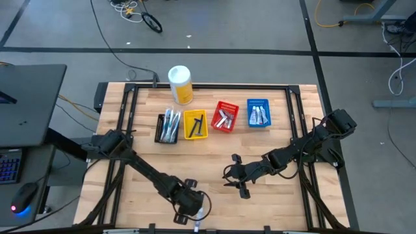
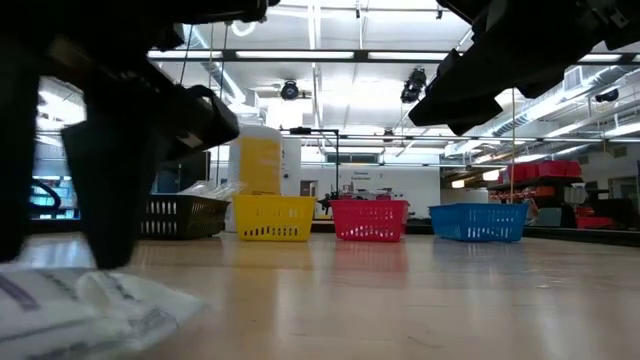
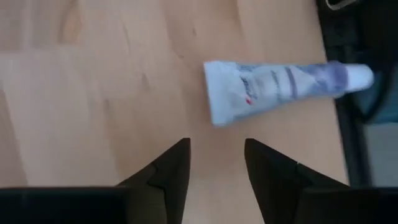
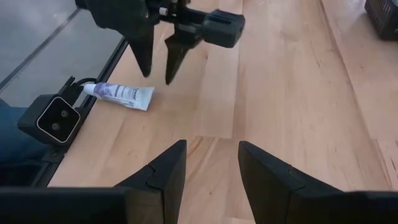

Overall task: Pick & Place Travel size toiletries
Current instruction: Put the white toothpaste into the blue bin

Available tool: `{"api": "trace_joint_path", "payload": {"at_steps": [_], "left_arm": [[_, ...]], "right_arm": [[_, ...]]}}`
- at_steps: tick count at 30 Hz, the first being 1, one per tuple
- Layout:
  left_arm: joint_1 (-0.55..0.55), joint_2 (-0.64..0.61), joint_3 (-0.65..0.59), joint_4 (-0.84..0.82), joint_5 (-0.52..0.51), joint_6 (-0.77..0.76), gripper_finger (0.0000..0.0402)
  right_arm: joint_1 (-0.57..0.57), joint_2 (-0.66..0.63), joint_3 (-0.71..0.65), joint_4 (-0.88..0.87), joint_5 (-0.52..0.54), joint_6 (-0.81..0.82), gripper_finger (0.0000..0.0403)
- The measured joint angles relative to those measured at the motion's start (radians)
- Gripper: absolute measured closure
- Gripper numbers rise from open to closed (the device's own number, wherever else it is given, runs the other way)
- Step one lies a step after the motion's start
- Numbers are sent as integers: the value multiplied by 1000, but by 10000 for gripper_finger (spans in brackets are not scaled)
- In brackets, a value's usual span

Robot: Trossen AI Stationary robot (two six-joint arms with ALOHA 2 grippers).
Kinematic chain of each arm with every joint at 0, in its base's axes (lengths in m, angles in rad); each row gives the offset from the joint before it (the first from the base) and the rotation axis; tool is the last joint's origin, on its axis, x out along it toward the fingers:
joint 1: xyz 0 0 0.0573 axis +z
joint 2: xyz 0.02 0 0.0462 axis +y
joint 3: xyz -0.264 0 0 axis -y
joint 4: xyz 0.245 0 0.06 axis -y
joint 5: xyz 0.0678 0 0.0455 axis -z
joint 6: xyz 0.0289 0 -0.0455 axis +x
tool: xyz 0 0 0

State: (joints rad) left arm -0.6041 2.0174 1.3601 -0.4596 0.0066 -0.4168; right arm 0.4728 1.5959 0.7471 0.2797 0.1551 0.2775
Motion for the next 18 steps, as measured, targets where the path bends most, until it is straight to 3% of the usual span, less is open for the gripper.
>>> {"api": "trace_joint_path", "payload": {"at_steps": [5, 10, 18], "left_arm": [[27, -1, 62, -17, 131, -101, 256], [59, -2, 95, 13, 173, -286, 266], [84, -2, 56, 13, 318, -934, 242]], "right_arm": [[0, 0, 0, -2, -2, -8, 247], [0, 0, 0, -8, -5, -8, 247], [0, 0, 0, -15, -103, 20, 247]]}}
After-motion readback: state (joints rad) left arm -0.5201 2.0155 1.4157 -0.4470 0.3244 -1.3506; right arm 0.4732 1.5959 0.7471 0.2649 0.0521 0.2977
